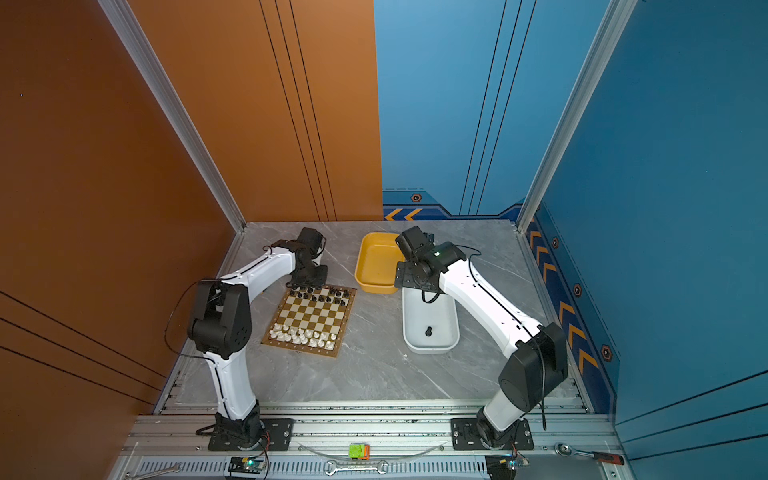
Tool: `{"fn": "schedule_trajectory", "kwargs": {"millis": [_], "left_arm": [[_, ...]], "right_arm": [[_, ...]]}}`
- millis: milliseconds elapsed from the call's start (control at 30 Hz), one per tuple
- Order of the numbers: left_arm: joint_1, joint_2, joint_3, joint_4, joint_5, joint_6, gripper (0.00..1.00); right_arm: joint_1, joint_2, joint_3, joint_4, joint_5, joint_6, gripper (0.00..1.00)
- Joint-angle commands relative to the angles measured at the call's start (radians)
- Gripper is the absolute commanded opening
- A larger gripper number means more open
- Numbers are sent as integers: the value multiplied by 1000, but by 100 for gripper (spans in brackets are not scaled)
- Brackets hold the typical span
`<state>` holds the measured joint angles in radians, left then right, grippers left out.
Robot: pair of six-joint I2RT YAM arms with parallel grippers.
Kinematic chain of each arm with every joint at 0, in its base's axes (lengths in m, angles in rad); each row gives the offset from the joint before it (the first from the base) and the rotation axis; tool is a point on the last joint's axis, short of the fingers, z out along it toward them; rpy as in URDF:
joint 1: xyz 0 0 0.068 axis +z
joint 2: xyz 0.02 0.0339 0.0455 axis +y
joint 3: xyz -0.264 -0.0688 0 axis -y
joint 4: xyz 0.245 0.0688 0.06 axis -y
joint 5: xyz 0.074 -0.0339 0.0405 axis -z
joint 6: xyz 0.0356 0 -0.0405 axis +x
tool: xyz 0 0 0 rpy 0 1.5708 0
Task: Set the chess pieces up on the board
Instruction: 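Lower the black queen onto the empty back-rank square beside the king's square, then hold the black queen down on its square with the left gripper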
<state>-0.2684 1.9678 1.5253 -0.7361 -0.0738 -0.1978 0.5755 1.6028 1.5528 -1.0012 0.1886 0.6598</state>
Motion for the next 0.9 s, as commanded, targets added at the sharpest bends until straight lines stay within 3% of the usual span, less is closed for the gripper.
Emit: {"fn": "schedule_trajectory", "kwargs": {"millis": [0, 867], "left_arm": [[0, 16, -17, -2, 6, 18, 6], [-3, 30, -25, -3, 9, 28, 10]], "right_arm": [[4, 5, -3, -2, 27, 15, 100], [2, 20, -2, -3, 25, 15, 100]]}}
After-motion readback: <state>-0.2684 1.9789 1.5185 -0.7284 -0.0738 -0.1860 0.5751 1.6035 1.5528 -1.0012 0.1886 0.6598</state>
